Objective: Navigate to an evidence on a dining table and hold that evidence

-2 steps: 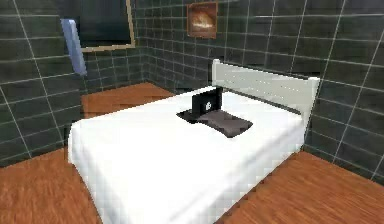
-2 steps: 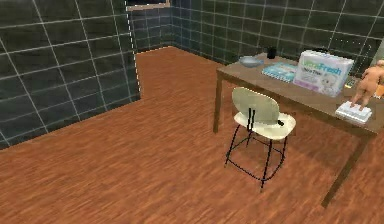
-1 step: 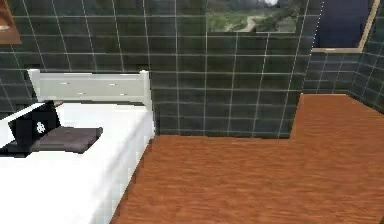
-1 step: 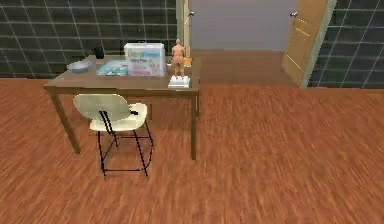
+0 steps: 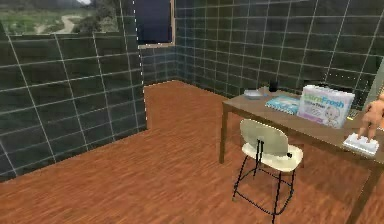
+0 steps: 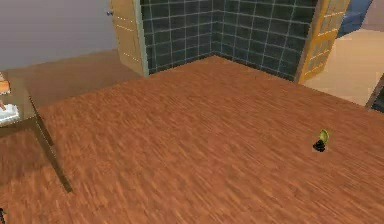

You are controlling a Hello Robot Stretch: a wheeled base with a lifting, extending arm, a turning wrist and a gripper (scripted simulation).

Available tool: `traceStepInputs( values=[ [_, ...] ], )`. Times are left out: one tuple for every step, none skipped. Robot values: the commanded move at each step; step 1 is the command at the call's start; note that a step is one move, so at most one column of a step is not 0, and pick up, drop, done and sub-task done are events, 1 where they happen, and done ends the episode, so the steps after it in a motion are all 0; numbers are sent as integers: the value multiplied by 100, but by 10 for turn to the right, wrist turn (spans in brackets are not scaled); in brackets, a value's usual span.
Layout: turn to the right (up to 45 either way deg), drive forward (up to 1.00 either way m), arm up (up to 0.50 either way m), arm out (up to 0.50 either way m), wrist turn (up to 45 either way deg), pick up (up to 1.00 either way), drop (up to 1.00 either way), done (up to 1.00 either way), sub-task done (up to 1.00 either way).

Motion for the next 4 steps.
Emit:
traceStepInputs(
  values=[
    [450,0,0,0,0,0,0,0,0],
    [60,0,0,0,0,0,0,0,0],
    [0,5,0,0,0,0,0,0,0],
    [-450,0,0,0,0,0,0,0,0]
  ],
)
